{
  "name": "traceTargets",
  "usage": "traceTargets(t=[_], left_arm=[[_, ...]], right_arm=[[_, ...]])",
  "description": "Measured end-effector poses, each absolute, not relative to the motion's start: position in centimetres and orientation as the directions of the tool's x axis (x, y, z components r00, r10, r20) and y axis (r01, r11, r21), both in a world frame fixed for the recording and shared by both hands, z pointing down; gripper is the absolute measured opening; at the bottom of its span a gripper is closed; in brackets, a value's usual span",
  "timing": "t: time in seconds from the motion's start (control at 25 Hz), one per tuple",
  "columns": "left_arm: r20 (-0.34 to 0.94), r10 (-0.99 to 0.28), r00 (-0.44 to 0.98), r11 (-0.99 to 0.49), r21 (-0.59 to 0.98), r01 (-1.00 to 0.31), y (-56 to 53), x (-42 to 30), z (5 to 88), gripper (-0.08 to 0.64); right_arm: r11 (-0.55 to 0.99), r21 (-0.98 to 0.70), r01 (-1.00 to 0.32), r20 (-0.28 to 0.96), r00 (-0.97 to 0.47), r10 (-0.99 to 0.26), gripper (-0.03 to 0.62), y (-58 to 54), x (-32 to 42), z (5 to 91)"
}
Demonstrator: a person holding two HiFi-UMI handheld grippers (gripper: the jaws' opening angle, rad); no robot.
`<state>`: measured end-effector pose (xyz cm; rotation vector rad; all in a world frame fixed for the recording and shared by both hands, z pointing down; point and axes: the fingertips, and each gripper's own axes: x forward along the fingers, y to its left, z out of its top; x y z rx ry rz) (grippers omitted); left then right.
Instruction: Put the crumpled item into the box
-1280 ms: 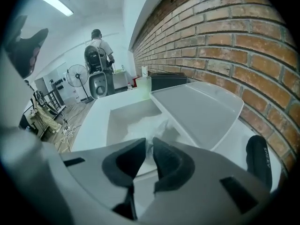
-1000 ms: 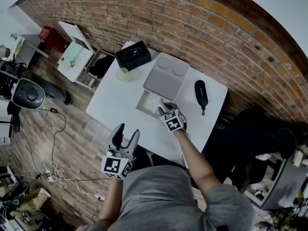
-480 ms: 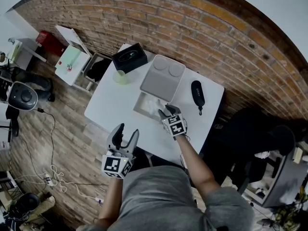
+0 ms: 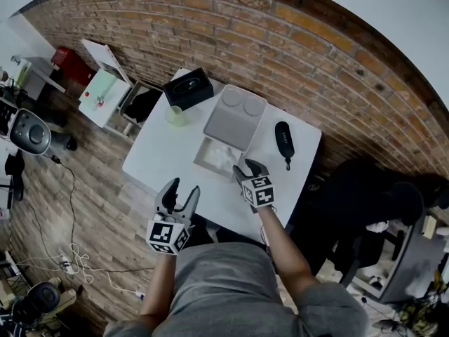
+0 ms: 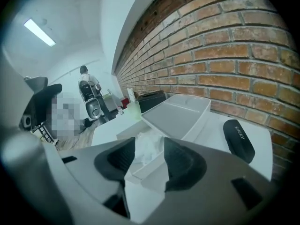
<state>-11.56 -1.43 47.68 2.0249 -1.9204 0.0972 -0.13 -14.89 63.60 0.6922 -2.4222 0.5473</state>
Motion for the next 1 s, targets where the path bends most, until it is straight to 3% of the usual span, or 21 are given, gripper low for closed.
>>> traceTargets(t=[0.44, 1.0], left_arm=[[0.286, -0.943, 0.170, -0.106, 0.226, -0.968, -3.5, -13.5, 48.0, 0.247], [0.336, -0.886, 0.320, -0.234, 0.271, -0.934, -4.9, -15.3, 51.1, 0.247]], right_arm=[[0.722, -0.246, -0.646, 0.553, -0.706, -0.443, 0.213, -13.7, 0.4, 58.4], [0.658, -0.228, -0.717, 0.574, -0.645, -0.504, 0.230, -11.3, -0.2, 57.8]])
